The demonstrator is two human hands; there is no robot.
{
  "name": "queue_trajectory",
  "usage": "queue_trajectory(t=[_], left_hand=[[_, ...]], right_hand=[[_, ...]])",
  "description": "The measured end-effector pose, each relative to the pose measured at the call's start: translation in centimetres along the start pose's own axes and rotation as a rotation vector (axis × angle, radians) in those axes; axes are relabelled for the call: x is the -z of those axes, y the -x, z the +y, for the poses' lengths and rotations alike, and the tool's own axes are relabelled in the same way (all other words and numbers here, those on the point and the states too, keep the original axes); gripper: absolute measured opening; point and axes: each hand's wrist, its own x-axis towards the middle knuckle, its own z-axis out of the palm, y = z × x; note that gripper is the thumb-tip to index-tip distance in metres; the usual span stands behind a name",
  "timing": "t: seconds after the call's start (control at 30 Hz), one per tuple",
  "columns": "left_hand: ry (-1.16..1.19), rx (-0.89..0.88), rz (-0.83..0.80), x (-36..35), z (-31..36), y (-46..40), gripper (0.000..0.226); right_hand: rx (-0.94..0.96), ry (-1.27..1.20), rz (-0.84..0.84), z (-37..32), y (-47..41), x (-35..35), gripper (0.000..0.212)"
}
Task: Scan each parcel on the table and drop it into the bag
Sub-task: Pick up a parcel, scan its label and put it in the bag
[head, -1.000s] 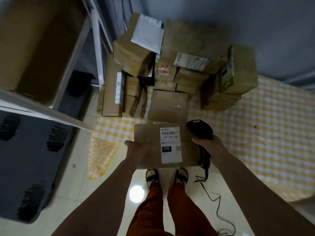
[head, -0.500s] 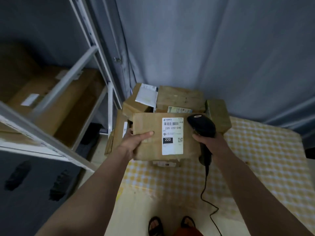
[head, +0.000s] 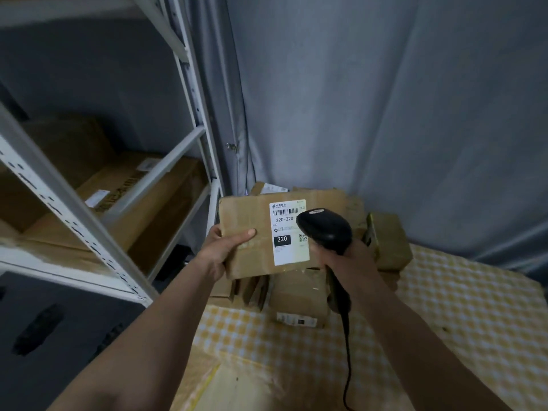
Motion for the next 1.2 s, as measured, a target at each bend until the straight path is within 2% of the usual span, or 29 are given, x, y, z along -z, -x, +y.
queue_trajectory(t=[0.07, 0.4, 0.6, 0.63, 0.7, 0.77, 0.83, 1.0, 1.07, 1.13, 1.2], left_hand=[[0.02, 0.0, 0.001, 0.8, -0.4, -0.3, 0.116], [0.089, 0.004, 0.005, 1.8, -0.7, 0.4, 0.118], [0.084, 0.017, -0.016, 0.7, -0.6, 1.0, 0.109], [0.078, 0.034, -0.014, 0.4, -0.6, 1.1, 0.104], [0.072, 0.087, -0.018, -0.6, -0.4, 1.2, 0.072], [0.069, 0.191, -0.062, -1.7, -0.5, 1.3, 0.045], [0.072, 0.283, -0.111, -3.0, -0.9, 1.4, 0.037], [0.012, 0.357, -0.243, -7.0, -2.9, 1.4, 0.013], [-0.033, 0.382, -0.326, -9.1, -3.6, 1.5, 0.015], [-0.087, 0.403, -0.401, -11.3, -4.4, 1.7, 0.034], [-0.142, 0.415, -0.469, -13.7, -5.1, 2.3, 0.041]], right_hand=[[0.017, -0.02, -0.036, -0.1, 0.4, -0.5, 0.014], [0.039, -0.072, -0.058, -0.1, 1.3, -1.6, 0.026], [0.026, -0.049, -0.028, 0.0, 1.5, -0.7, 0.009], [0.028, -0.05, -0.027, 0.1, 1.5, -0.4, 0.008], [0.026, -0.071, -0.01, 0.5, 1.5, 0.1, 0.007], [0.043, -0.072, 0.057, 1.2, 1.6, 0.9, 0.018], [0.026, -0.091, 0.172, 2.3, 1.7, 2.0, 0.027], [-0.06, -0.16, 0.538, 4.8, 2.9, 6.4, 0.013], [-0.074, -0.176, 0.627, 5.7, 4.1, 8.4, 0.021], [-0.108, -0.223, 0.671, 6.4, 5.5, 10.2, 0.023], [-0.134, -0.251, 0.713, 7.0, 7.0, 11.9, 0.025]])
